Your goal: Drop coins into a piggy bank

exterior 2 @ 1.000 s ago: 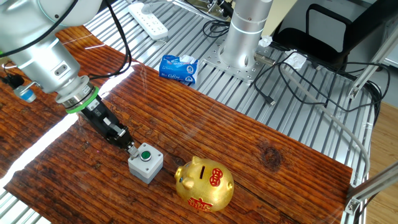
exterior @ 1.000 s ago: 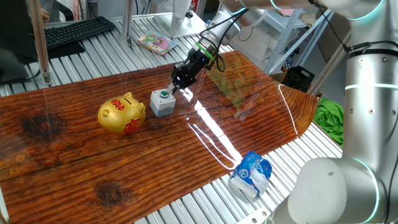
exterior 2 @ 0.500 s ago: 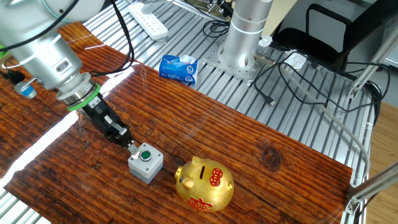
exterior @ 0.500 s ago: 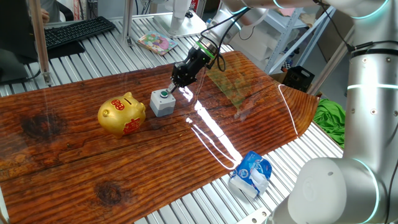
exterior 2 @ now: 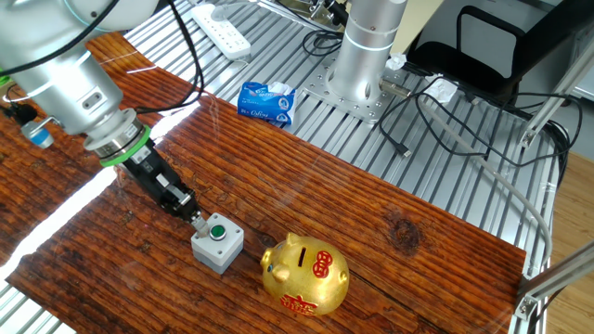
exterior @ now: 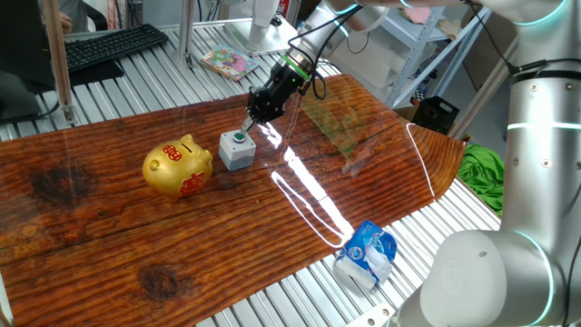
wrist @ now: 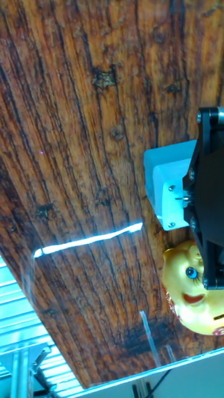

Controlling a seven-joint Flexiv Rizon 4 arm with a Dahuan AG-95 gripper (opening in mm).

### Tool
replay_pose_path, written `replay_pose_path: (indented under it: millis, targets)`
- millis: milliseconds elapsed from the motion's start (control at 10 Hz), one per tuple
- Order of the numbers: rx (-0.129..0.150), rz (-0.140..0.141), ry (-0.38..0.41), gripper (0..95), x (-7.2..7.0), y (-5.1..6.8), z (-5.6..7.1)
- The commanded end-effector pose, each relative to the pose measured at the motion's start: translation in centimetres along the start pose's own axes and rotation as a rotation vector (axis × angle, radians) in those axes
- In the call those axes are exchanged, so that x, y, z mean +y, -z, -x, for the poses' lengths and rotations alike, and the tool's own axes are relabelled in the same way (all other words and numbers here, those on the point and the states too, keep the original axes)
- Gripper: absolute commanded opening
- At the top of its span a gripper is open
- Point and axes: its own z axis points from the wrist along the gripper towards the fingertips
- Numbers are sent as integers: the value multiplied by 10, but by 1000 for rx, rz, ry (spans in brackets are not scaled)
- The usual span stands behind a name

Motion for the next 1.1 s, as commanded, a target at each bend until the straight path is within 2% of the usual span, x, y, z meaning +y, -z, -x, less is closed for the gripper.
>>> replay_pose_path:
  millis: [100,300,400,500,800,1100]
  targets:
    - [2,-49,3,0,6,6,0]
    - [1,-69,6,0,9,11,0]
    - [1,-96,11,0,14,16,1]
    - [2,-104,-5,0,21,19,-1]
    - [-2,-156,-69,0,47,24,-9]
    - [-14,-169,-154,0,75,20,-19]
